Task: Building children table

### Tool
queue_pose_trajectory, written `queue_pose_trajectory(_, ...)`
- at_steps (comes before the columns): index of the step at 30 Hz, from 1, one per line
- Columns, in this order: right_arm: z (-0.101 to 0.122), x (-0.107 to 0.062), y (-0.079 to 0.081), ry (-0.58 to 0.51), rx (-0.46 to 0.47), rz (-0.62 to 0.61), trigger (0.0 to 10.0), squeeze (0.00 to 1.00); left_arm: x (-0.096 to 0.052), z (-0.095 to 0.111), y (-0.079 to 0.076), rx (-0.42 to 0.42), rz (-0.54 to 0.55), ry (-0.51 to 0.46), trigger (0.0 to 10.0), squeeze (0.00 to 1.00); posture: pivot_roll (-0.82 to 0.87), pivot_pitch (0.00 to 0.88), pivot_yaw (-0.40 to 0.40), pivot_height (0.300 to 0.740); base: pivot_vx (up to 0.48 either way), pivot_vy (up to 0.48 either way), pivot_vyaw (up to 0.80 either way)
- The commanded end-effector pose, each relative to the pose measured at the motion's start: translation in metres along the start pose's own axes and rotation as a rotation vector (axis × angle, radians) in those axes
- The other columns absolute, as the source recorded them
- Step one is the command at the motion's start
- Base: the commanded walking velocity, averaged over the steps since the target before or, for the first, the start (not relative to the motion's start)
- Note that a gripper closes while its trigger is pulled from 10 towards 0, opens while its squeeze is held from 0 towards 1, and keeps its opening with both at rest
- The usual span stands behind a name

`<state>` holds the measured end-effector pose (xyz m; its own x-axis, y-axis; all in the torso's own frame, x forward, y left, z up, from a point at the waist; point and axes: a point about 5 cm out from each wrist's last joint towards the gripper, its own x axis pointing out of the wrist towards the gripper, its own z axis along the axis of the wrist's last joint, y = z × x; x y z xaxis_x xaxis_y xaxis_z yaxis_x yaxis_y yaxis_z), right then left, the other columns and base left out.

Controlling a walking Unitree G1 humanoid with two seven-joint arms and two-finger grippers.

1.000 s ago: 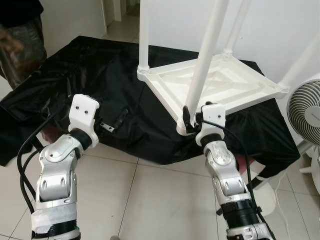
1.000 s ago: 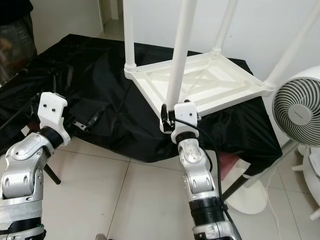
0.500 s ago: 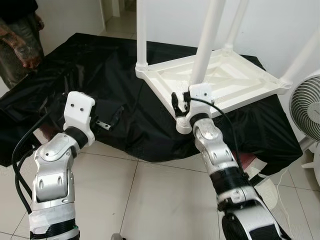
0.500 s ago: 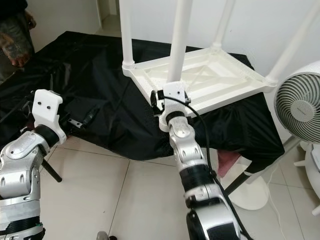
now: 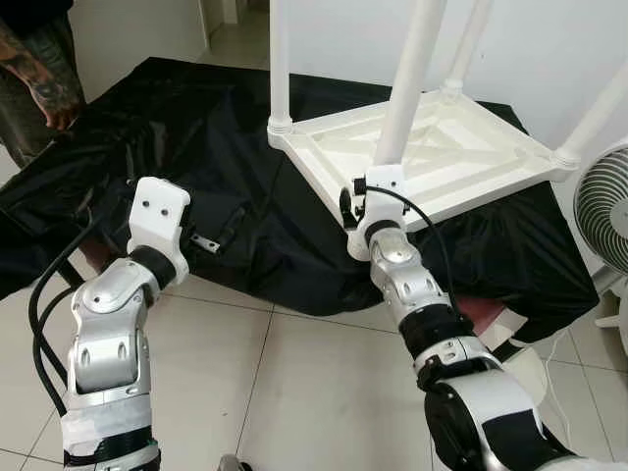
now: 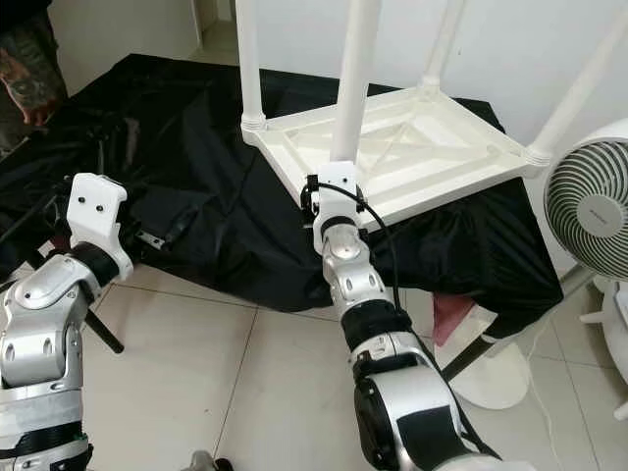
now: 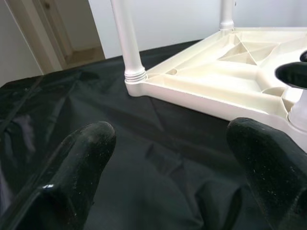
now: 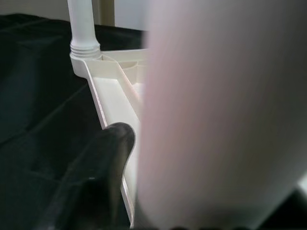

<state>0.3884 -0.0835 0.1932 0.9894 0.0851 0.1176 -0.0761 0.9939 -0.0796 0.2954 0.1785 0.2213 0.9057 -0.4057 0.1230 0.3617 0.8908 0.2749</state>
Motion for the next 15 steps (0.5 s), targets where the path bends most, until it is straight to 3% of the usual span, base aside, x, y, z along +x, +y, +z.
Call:
queue_pose_trajectory(1, -0.002, -0.002, 0.009, 0.001, 0.010, 0.055, 0.0, 0.00, -0.001, 0.002, 0.011, -0.003, 0.237, -0.001, 10.0, 0.00, 0.02, 0.116, 0.017, 0.740, 0.000, 0.000, 0.00)
queue_pose_trajectory(4, -0.003, -0.003, 0.010, -0.009, -0.012, 0.089, 0.0, 0.00, 0.000, 0.002, 0.011, -0.002, 0.236, -0.001, 10.0, 0.00, 0.02, 0.116, 0.017, 0.740, 0.000, 0.000, 0.00)
queue_pose_trajectory(5, -0.003, -0.005, 0.010, -0.026, -0.032, 0.100, 3.8, 0.00, 0.000, 0.002, 0.011, -0.002, 0.233, -0.001, 10.0, 0.00, 0.02, 0.117, 0.018, 0.740, 0.000, 0.000, 0.00)
queue_pose_trajectory(6, -0.001, -0.006, 0.009, -0.052, -0.049, 0.108, 10.0, 0.00, 0.000, 0.002, 0.011, -0.002, 0.231, 0.000, 10.0, 0.00, 0.02, 0.117, 0.019, 0.740, 0.000, 0.000, 0.00)
queue_pose_trajectory(11, 0.005, -0.009, 0.003, -0.134, -0.060, 0.113, 10.0, 0.00, 0.000, 0.001, 0.010, -0.003, 0.220, 0.006, 10.0, 0.00, 0.01, 0.117, 0.024, 0.740, 0.000, 0.000, 0.00)
queue_pose_trajectory(12, 0.006, -0.010, 0.000, -0.139, -0.046, 0.109, 10.0, 1.00, 0.000, 0.000, 0.010, -0.002, 0.217, 0.008, 10.0, 0.00, 0.01, 0.116, 0.025, 0.740, 0.000, 0.000, 0.00)
queue_pose_trajectory(15, 0.006, -0.010, -0.002, -0.143, -0.022, 0.116, 10.0, 1.00, 0.001, -0.001, 0.010, -0.001, 0.214, 0.011, 10.0, 0.00, 0.01, 0.115, 0.026, 0.740, 0.000, 0.000, 0.00)
